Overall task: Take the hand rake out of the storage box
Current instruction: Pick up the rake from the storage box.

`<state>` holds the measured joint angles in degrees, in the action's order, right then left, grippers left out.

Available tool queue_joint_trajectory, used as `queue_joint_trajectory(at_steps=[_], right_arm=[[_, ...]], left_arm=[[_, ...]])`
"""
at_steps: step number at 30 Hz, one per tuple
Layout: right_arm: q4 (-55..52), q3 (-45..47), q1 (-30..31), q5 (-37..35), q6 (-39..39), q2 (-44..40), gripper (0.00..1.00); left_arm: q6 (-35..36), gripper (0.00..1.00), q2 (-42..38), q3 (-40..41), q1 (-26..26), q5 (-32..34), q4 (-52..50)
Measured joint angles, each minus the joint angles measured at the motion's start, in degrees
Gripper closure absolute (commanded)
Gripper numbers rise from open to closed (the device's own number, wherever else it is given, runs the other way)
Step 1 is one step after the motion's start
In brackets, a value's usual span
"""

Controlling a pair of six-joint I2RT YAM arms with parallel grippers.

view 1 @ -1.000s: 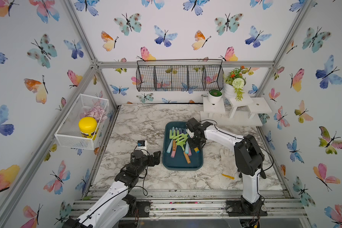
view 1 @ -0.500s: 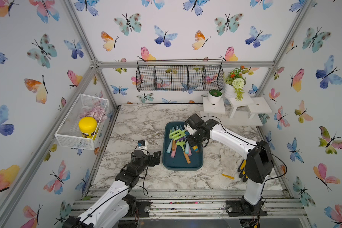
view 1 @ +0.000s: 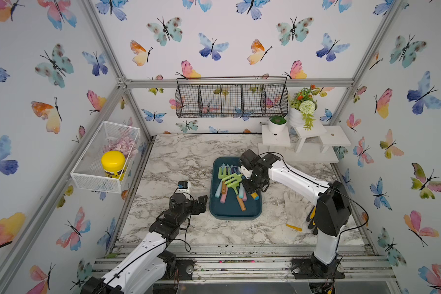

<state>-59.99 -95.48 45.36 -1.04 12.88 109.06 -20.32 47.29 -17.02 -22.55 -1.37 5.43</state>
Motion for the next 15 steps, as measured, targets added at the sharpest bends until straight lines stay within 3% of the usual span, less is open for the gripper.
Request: queue_joint_trajectory(at_steps=[6,15], right_arm=[[-9.01,-8.76,4.66,-6.14,1.01,6.88,0.81],[-12.76,-10.16,5.31,-7.87,0.44,8.79,0.83]], left_arm=[[0.00,0.08,0.24,0.00,0.00,0.00,0.07],[-0.02,0.08,0.31,0.00,0.00,0.00,0.11]])
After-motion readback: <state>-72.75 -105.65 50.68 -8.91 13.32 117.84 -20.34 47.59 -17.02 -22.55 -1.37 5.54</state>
